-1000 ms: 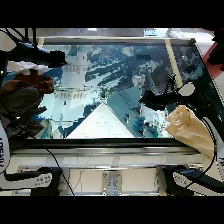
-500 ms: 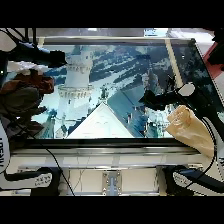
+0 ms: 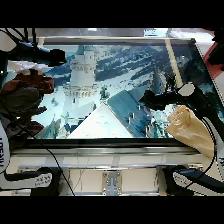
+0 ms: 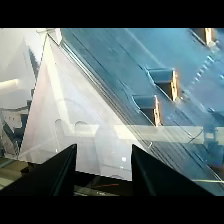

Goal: Fold the shirts.

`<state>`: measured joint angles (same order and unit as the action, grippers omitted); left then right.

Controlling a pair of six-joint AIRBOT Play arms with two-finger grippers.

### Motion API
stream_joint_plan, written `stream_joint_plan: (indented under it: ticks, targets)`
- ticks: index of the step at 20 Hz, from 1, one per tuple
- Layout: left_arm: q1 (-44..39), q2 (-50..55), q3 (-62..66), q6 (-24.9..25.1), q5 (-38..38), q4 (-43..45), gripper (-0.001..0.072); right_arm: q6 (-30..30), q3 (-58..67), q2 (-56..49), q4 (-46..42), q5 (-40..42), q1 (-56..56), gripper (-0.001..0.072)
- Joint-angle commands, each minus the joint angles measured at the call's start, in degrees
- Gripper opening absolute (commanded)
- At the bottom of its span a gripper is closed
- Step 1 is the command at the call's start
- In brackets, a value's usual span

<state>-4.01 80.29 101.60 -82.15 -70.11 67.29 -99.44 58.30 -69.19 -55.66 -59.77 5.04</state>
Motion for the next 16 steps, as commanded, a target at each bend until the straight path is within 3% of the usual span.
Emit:
stream_joint_plan:
  ticks: [1, 3, 5, 7, 8, 9, 10, 12, 16]
  targets:
    - [-0.02, 0.00, 0.07, 0.02, 5.73, 0.00, 0.0015, 0.00, 0.00, 0.00, -0.44, 0.26, 0.04, 0.0381]
    - [-0.02, 0.00, 0.07, 0.07, 6.45, 0.04, 0.0015, 0.02, 0.00, 0.00, -0.55, 1.36, 0.04, 0.0381]
    - [0.00, 0.04, 0.07, 0.09, 12.66, 2.54, 0.0018, 0.02, 0.00, 0.00, -1.62, 3.89, 0.04, 0.0381]
    - [0.02, 0.11, 0.07, 0.04, 16.85, 10.64, 0.0041, 0.04, 0.00, 0.00, -3.56, 6.54, 0.04, 0.0381]
    - [0.04, 0.15, 0.07, -0.22, 16.85, 17.09, 0.0192, 0.04, 0.00, 0.00, -4.94, 7.06, 0.04, 0.0381]
    - [0.13, 0.31, 0.04, -2.38, 15.93, 25.99, 0.0391, 0.04, -0.02, 0.00, -5.99, 7.37, 0.07, 0.0381]
    - [0.50, 0.59, 0.04, -5.29, 14.56, 35.69, 0.0521, 0.07, -0.02, 0.00, -7.04, 7.61, 0.07, 0.0381]
    - [3.34, 1.33, 0.04, -10.75, 11.91, 48.76, 0.0520, 0.26, -0.04, 0.00, -8.94, 8.22, 0.07, 0.0381]
    - [16.11, 4.61, 0.04, -20.79, 11.10, 46.97, 0.0525, 0.28, -0.04, 0.00, -11.89, 8.31, 0.07, 0.0381]
